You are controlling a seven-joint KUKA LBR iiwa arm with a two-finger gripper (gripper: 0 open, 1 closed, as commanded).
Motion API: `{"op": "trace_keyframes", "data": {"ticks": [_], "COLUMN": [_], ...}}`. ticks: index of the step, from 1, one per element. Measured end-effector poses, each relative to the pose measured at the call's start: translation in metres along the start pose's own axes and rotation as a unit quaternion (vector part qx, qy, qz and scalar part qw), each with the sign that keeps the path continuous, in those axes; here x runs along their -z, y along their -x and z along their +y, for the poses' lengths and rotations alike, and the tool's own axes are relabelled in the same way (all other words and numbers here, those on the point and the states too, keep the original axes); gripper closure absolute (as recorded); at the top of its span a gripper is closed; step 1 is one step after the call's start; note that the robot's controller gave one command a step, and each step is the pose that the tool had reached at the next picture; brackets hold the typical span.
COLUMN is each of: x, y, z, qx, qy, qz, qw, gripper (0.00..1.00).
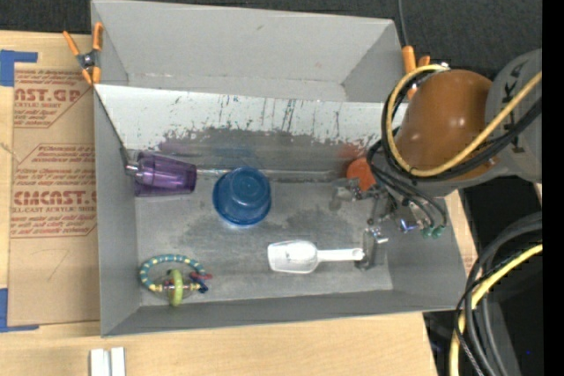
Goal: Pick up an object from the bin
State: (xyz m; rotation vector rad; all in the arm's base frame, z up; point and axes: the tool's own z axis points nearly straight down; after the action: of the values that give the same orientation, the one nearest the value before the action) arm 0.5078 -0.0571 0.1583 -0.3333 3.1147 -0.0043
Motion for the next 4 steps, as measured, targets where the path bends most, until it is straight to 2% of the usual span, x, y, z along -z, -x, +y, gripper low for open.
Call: {"op": "trace_keyframes", "data": {"ticks": [1,2,3,4], "x": [-0.059,-0.088,-0.088,-0.088], "y": [-0.023,-0.010,-0.023,-0.023], "z": [0.016,0.026,0.031,0.031], "qx": [-0.020,0.016,0.014,0.014], "qy": [0.005,0.000,0.005,0.005], "qz": [0.0093,-0.0027,0.0077,0.0077], "qw": [0.9998,0.9999,0.9999,0.9999], "gripper": [0.00,0.00,1.00,1.00]}}
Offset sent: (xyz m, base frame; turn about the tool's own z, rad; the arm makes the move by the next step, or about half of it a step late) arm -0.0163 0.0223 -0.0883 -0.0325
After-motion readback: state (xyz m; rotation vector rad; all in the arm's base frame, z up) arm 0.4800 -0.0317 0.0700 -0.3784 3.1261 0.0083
